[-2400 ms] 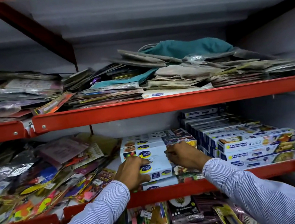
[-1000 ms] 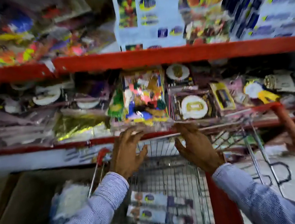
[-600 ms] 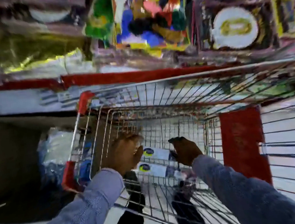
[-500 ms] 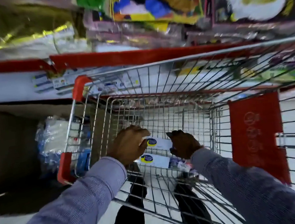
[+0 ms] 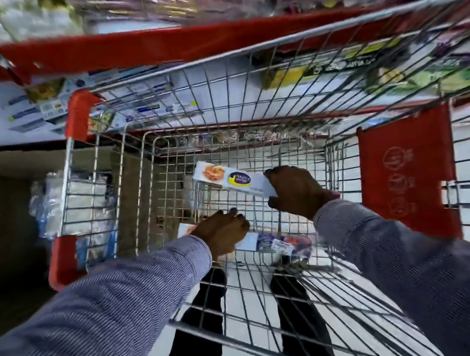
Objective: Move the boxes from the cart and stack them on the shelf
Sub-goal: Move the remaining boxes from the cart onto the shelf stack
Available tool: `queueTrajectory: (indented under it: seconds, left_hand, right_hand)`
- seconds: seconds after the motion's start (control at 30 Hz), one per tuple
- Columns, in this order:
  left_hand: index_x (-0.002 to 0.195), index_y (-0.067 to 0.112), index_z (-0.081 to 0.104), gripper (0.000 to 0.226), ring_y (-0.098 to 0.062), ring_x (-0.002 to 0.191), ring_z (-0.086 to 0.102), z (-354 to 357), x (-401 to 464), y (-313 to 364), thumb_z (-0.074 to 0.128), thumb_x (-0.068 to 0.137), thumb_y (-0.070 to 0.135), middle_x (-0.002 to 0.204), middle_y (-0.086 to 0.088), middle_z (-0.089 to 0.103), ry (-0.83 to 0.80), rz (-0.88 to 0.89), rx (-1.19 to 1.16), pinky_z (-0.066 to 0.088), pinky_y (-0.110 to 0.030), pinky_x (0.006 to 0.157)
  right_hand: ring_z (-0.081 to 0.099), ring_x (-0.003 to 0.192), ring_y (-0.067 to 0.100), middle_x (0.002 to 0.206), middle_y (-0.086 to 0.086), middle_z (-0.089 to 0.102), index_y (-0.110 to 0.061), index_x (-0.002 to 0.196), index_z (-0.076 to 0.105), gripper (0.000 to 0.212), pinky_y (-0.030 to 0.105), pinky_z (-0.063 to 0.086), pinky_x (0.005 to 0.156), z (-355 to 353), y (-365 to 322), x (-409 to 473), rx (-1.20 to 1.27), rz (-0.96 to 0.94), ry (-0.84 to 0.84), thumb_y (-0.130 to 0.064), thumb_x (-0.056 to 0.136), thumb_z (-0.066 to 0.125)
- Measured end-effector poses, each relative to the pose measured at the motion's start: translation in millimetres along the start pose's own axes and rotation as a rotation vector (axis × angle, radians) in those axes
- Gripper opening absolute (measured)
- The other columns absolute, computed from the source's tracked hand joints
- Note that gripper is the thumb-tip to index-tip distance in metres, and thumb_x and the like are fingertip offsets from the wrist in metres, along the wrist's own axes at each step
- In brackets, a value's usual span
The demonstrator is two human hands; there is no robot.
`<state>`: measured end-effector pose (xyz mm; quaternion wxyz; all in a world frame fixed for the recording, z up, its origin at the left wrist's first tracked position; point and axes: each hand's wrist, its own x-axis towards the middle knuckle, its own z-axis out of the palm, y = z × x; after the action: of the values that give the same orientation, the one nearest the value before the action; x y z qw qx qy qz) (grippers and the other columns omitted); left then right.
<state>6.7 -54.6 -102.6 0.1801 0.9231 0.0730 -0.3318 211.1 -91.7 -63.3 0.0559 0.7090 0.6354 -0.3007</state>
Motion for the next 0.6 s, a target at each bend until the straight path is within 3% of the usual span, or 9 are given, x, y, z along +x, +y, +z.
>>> queueTrajectory:
  seconds: [0.07, 0.17, 0.3, 0.5, 0.6]
  left_hand:
    - [0.12, 0.006, 0.053, 0.044, -0.037, 0.11, 0.054, 2, 9, -2, 0.07, 0.081, 0.018, 0.119, -0.016, 0.058, -0.017, -0.049, -0.074, 0.051, -0.045, 0.085]
    - [0.126, 0.008, 0.05, 0.034, -0.038, 0.109, 0.058, 3, 15, -1, 0.058, 0.094, 0.015, 0.121, -0.019, 0.059, -0.092, -0.142, -0.226, 0.048, -0.041, 0.089]
    - [0.131, 0.004, 0.05, 0.037, -0.039, 0.113, 0.057, -4, 8, 1, 0.054, 0.095, 0.012, 0.126, -0.022, 0.059, -0.06, -0.199, -0.265, 0.047, -0.043, 0.094]
    - [0.132, 0.011, 0.051, 0.059, -0.034, 0.116, 0.056, -75, -52, 7, 0.07, 0.077, 0.022, 0.128, -0.013, 0.061, 0.16, -0.216, -0.248, 0.048, -0.041, 0.093]
    - [0.132, 0.014, 0.054, 0.062, -0.034, 0.11, 0.061, -140, -106, 14, 0.069, 0.075, 0.033, 0.124, -0.013, 0.065, 0.332, -0.239, -0.237, 0.052, -0.041, 0.09]
  right_hand:
    - [0.063, 0.099, 0.035, 0.108, 0.014, 0.067, -0.013, 0.113, 0.059, 0.048, 0.039, 0.051, 0.077, -11, 4, -3, -0.029, -0.008, 0.032, -0.032, 0.071, 0.071]
    - [0.064, 0.093, 0.035, 0.101, 0.013, 0.068, -0.013, 0.104, 0.06, 0.043, 0.039, 0.052, 0.073, -32, 3, -3, -0.063, -0.03, 0.076, -0.035, 0.069, 0.068]
    - [0.063, 0.1, 0.033, 0.109, 0.012, 0.068, -0.013, 0.114, 0.059, 0.05, 0.038, 0.05, 0.08, -67, -3, -12, -0.106, -0.093, 0.171, -0.037, 0.071, 0.068]
    - [0.059, 0.11, 0.029, 0.115, 0.009, 0.068, -0.017, 0.122, 0.058, 0.054, 0.036, 0.049, 0.087, -145, -26, -42, -0.112, -0.094, 0.155, -0.04, 0.074, 0.07]
    - [0.061, 0.107, 0.029, 0.112, 0.01, 0.068, -0.016, 0.115, 0.06, 0.048, 0.036, 0.05, 0.085, -203, -46, -64, -0.129, -0.115, 0.17, -0.041, 0.075, 0.069]
